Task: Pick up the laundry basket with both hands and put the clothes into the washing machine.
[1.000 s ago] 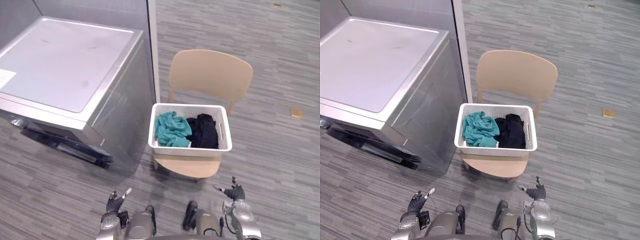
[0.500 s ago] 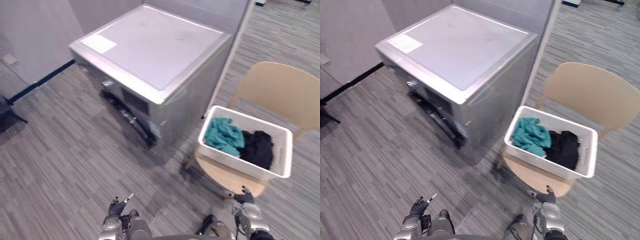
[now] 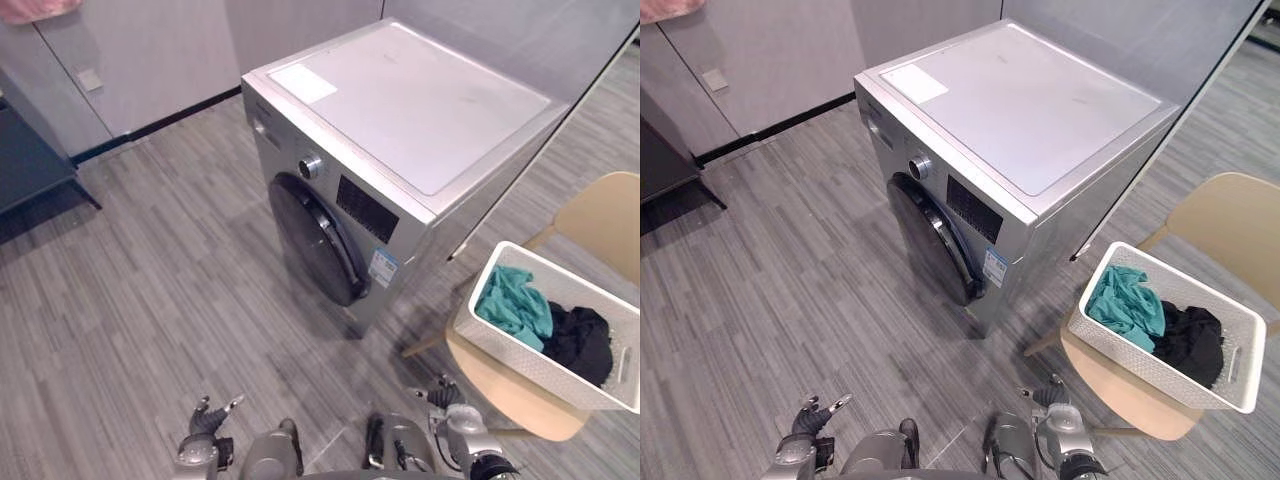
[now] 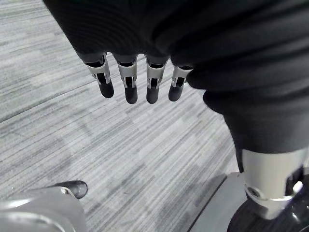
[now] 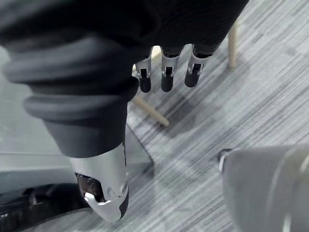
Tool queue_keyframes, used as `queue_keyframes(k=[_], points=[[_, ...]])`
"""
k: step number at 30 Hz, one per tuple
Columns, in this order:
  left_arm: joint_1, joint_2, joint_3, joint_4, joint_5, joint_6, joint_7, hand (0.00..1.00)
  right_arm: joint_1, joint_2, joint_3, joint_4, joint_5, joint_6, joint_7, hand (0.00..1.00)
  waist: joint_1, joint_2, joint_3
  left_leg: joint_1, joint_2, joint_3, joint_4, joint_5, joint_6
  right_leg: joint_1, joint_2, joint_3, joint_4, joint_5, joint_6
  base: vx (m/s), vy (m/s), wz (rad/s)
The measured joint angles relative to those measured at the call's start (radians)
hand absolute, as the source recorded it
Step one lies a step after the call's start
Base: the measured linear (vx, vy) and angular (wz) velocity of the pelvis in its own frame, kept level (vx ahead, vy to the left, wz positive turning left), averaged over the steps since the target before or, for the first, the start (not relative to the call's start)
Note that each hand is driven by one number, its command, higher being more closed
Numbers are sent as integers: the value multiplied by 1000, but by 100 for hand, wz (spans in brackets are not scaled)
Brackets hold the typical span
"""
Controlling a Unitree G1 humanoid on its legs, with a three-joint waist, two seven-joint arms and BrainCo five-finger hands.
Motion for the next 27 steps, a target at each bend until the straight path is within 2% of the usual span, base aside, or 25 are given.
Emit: queue_keyframes(k=[3,7,10,13,15,19,23,25,27], points=[[5,-7,2,-22,0,-1,6,0,-29,44,59,-100,0,-5,1,0,11,0,0,-20,4,-55,-39,46,-23,9,-5,-66,-3,0,-1,95,-86,74],[15,-48,0,-78,0,-1,19,0,-129,51,102,-251,-1,-18,-6,0,58,5,19,-49,5,-77,-61,91,-33,8,-18,-118,-3,-6,-10,26,-76,45],[30,-54,-9,-107,0,-2,22,0,-194,36,97,-312,-11,-31,-20,0,59,14,40,-73,3,-79,-61,102,-32,0,-26,-143,-2,-6,-11,-53,-26,28],[35,-57,-22,-121,-1,-5,25,0,-241,24,41,-369,-18,-32,-82,0,84,16,61,-99,-2,-77,-68,118,-29,-26,-32,-144,1,-7,-12,-98,1,11],[41,-57,-24,-129,-2,-13,28,0,-273,1,-2,-377,-17,-32,-131,0,84,15,68,-127,-7,-77,-83,133,-21,-56,-36,-144,4,-9,-16,-140,1,14],[40,-52,-48,-145,-13,-18,42,0,-306,-45,-29,-404,-8,-29,-169,0,86,19,96,-147,-19,-66,-116,156,-10,-103,-54,-135,28,-12,-21,-154,-7,5],[15,-38,-70,-151,-21,-20,42,0,-408,-98,-19,-332,16,-24,-164,0,89,21,119,-184,-22,-65,-131,182,-12,-156,-61,-131,48,-4,-27,-138,-36,2],[-12,-26,-90,-156,-22,-21,42,0,-461,-117,-1,-270,35,-23,-156,0,105,23,134,-190,-21,-68,-147,196,-14,-171,-60,-131,54,-2,-31,-103,-87,6],[-43,-16,-108,-159,-39,-23,41,0,-528,-132,13,-201,81,-20,-156,0,109,31,140,-210,-18,-80,-162,218,-13,-192,-56,-141,53,4,-38,-52,-83,10]])
